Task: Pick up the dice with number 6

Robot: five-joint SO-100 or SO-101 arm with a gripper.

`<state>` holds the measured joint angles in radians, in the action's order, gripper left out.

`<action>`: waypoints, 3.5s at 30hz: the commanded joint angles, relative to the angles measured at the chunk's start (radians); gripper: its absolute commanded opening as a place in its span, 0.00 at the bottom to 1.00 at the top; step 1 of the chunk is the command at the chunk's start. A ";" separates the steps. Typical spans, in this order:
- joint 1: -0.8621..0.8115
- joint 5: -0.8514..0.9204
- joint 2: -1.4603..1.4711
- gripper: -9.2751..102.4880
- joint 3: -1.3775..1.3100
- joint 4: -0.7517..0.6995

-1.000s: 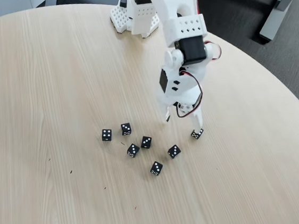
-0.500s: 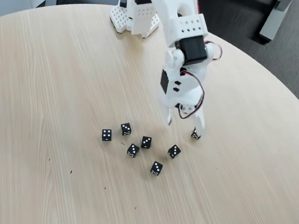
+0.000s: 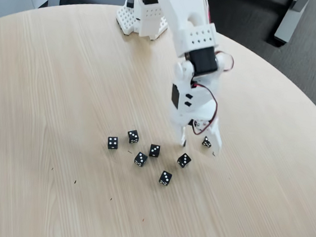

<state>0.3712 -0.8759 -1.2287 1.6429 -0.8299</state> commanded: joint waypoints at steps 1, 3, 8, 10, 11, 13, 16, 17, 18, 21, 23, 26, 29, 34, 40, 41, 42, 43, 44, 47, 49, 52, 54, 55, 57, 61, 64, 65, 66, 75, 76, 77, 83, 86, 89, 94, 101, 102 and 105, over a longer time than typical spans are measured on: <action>-0.015 -0.037 0.012 0.34 -0.014 -0.014; -0.015 -0.060 0.012 0.34 -0.014 -0.015; -0.015 -0.127 0.014 0.34 -0.002 -0.017; -0.015 -0.138 0.014 0.33 -0.002 -0.017; -0.015 -0.137 0.014 0.33 -0.002 -0.017; -0.015 -0.135 0.009 0.33 -0.002 -0.017; 0.002 -0.118 -0.002 0.33 -0.002 -0.017; 0.003 -0.112 -0.002 0.33 -0.005 -0.017; 0.005 -0.110 -0.003 0.33 -0.009 -0.017; 0.020 -0.114 -0.003 0.33 -0.014 -0.017; 0.057 -0.114 -0.003 0.33 -0.015 -0.017; 0.112 -0.123 -0.003 0.33 -0.015 -0.017; 0.152 -0.129 -0.003 0.33 -0.015 -0.017; 0.212 -0.126 -0.003 0.33 -0.015 -0.017; 0.206 -0.123 -0.003 0.31 -0.002 -0.017; 0.202 -0.123 -0.003 0.30 -0.002 -0.017; 0.202 -0.124 -0.003 0.30 -0.002 -0.017; 0.201 -0.124 -0.003 0.28 -0.002 -0.017; 0.201 -0.124 -0.003 0.25 -0.002 -0.017; 0.201 -0.132 -0.003 0.17 -0.002 -0.017; 0.201 -0.137 -0.003 0.15 -0.002 -0.017; 0.201 -0.140 -0.003 0.14 -0.002 -0.017; 0.202 -0.133 -0.003 0.13 -0.002 -0.017; 0.204 -0.129 -0.003 0.14 -0.002 -0.017; 0.202 -0.127 -0.003 0.11 -0.002 -0.017; 0.201 -0.123 -0.002 0.09 0.000 -0.017; 0.201 -0.133 -0.003 0.09 0.000 -0.017; 0.199 -0.138 -0.003 0.09 0.000 -0.017; 0.199 -0.146 -0.005 0.08 0.000 -0.017; 0.123 -0.147 -0.179 0.08 -0.014 -0.074; 0.112 -0.130 -0.218 0.08 -0.012 -0.089; 0.100 -0.112 -0.258 0.08 -0.006 -0.106; 0.000 -0.006 -0.503 0.08 0.000 -0.187; -0.060 0.051 -0.620 0.08 0.006 -0.245; -0.115 0.112 -0.732 0.08 0.006 -0.316; -0.181 0.221 -0.939 0.08 0.008 -0.462; -0.199 0.347 -1.261 0.08 0.103 -0.598; -0.199 0.359 -1.310 0.08 0.137 -0.600; -0.201 0.402 -1.454 0.08 0.264 -0.600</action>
<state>0.1795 -0.5123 -2.5924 1.8515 -1.4251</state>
